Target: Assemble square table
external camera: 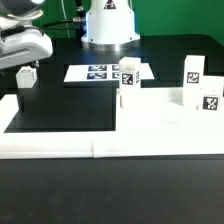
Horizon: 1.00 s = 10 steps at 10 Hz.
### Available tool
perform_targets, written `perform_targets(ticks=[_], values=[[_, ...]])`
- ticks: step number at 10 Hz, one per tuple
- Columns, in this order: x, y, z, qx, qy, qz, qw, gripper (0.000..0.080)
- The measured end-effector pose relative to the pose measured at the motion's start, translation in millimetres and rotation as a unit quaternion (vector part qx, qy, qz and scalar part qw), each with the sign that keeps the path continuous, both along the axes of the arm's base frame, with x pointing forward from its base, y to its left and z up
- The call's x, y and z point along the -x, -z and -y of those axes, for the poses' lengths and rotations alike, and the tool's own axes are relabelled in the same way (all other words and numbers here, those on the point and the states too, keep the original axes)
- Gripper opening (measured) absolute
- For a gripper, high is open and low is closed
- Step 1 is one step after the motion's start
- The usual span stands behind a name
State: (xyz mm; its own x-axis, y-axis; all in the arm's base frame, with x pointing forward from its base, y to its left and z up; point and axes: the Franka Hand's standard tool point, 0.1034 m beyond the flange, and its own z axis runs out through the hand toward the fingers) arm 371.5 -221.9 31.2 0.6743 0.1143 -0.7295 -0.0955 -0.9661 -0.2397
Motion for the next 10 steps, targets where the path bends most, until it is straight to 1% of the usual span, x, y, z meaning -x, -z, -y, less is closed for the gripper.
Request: perform_targets(ticks=[1,2,3,4,5,6,7,8,10], values=[[6.7,8.1,-6.7,0.01,-0.004,-0.025,1.0,0.0649],[10.6,16.2,-13.6,0.009,-0.006,-0.041,0.999,0.0649],[18.6,20.5,-17.2,0.005,0.001,-0.072,0.997,0.0649],[25.4,23.7,-15.1,-0.003,0.009,-0.107,0.994,0.0649],[21.3,27.1,-13.2,0.0,0.005,-0.102,0.995,0.0649],[21.6,27.4,-13.4,0.0,0.005,-0.103,0.995,0.0649],[22.1,27.7,-13.3,0.0,0.005,-0.103,0.995,0.0622],[22.1,27.7,-13.4,0.0,0.005,-0.103,0.995,0.0622],[22.2,27.6,-13.3,0.0,0.004,-0.104,0.995,0.0285]])
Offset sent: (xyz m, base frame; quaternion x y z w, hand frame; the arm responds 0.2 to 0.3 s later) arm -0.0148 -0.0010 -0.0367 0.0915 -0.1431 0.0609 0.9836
